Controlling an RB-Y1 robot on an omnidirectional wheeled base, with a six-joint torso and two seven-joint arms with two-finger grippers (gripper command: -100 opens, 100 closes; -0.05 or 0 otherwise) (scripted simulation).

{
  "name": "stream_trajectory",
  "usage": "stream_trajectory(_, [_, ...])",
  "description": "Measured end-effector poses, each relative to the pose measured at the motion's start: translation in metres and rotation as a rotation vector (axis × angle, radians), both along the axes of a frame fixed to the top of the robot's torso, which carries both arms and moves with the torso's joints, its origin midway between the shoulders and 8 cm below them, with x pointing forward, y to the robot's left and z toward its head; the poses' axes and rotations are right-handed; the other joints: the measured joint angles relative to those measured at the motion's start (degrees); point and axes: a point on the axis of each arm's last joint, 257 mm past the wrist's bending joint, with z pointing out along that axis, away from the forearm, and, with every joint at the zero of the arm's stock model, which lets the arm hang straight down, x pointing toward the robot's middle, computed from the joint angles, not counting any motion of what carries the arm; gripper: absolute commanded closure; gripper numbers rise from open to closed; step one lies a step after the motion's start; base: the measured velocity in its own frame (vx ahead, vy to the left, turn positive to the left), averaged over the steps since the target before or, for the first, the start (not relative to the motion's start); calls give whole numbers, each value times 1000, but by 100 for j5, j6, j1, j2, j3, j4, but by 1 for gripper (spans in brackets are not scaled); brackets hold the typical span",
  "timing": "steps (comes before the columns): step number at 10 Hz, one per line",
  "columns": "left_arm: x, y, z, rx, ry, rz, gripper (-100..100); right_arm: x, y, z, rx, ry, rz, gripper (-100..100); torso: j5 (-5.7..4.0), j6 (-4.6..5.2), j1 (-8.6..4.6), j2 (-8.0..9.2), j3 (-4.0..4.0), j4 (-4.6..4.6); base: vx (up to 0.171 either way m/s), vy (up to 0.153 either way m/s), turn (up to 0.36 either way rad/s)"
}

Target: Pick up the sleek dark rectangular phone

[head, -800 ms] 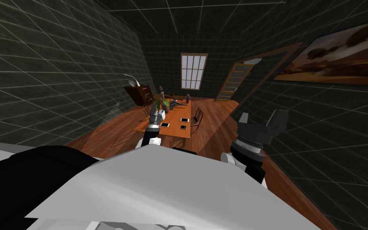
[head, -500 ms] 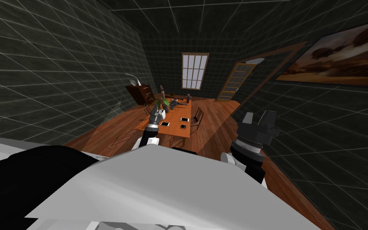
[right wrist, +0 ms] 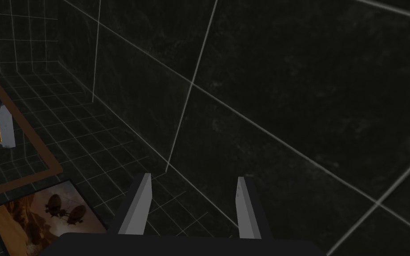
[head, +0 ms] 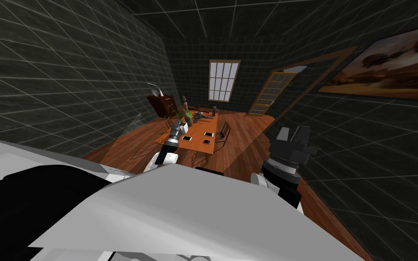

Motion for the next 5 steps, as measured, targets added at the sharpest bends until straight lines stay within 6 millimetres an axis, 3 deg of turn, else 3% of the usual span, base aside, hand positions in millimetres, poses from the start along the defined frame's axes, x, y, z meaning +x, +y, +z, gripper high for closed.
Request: stream_trajectory(5, [22,36,-31,-18,114,49,-100,0,0,0,0,0,0,0,5,1,23,-12,-7,-3,-19,-100,39])
